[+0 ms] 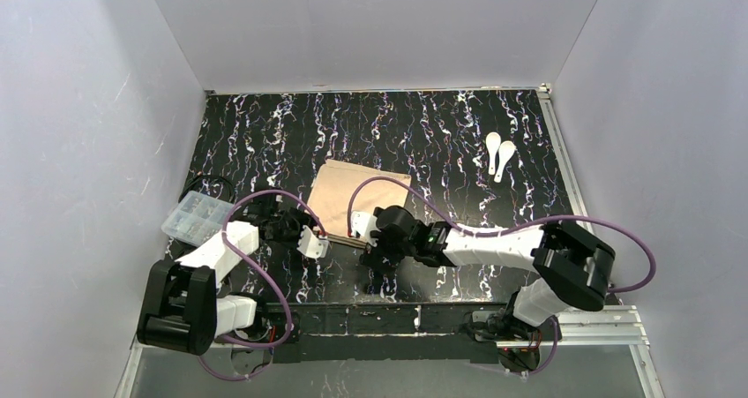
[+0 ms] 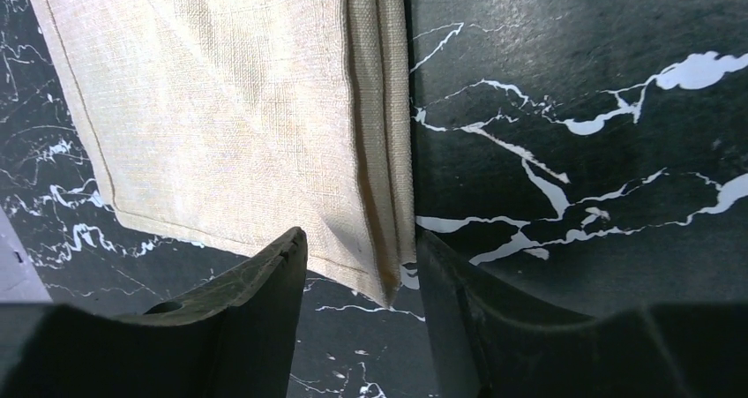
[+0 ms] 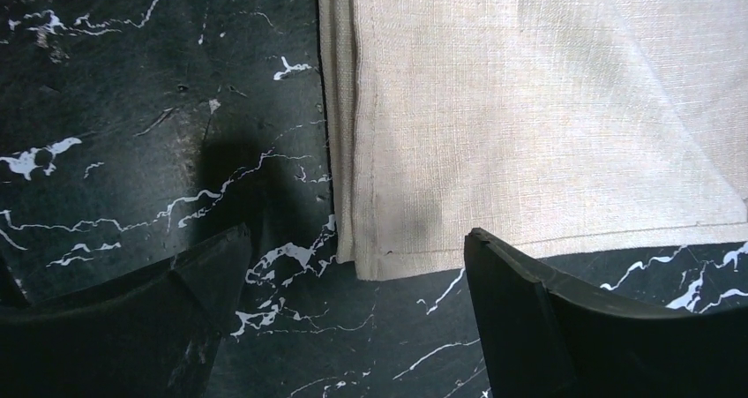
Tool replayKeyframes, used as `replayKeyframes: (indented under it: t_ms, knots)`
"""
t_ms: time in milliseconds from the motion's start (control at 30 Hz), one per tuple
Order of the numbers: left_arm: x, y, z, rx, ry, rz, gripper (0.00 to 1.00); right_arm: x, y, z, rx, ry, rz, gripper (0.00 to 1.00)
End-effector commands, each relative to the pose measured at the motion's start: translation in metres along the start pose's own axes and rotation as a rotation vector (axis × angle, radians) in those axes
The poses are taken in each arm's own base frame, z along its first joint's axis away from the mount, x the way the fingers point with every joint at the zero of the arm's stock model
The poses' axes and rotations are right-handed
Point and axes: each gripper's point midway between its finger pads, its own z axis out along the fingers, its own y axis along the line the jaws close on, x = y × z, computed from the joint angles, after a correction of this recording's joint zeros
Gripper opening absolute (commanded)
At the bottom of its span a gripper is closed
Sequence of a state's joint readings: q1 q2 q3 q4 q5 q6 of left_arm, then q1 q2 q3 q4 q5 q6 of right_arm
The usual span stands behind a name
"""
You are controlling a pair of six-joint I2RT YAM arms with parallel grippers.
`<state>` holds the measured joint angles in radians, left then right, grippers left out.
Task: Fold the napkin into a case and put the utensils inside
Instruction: Pick up the upper triangle-folded napkin from the center of the board.
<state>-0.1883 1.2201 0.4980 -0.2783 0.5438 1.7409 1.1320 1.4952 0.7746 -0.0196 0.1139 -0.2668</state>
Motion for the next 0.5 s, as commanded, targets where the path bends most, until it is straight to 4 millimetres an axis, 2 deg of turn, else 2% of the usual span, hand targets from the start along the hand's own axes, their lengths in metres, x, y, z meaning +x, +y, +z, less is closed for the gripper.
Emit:
replayKeyframes:
  t_ms: [0,167,267,400,467]
  knots:
    - [0.002,-0.023,0.007,0.08,-0.003,0.008,0.48,0.0,-0.003,0.01,0.016,-0.016,-0.017,0.99]
    - [0.004,-0.032,0.008,0.119,0.001,0.025,0.47,0.011,-0.001,0.018,0.017,0.019,0.002,0.95]
    - [0.007,-0.033,0.009,0.127,0.013,0.013,0.44,0.019,-0.001,0.024,0.011,0.068,0.016,0.84]
    - [0.01,-0.032,0.009,0.134,0.023,0.002,0.4,0.025,-0.005,0.026,0.042,0.076,0.022,0.78]
    - [0.01,-0.034,0.009,0.145,0.025,0.005,0.35,0.026,-0.007,0.025,0.059,0.075,0.019,0.71]
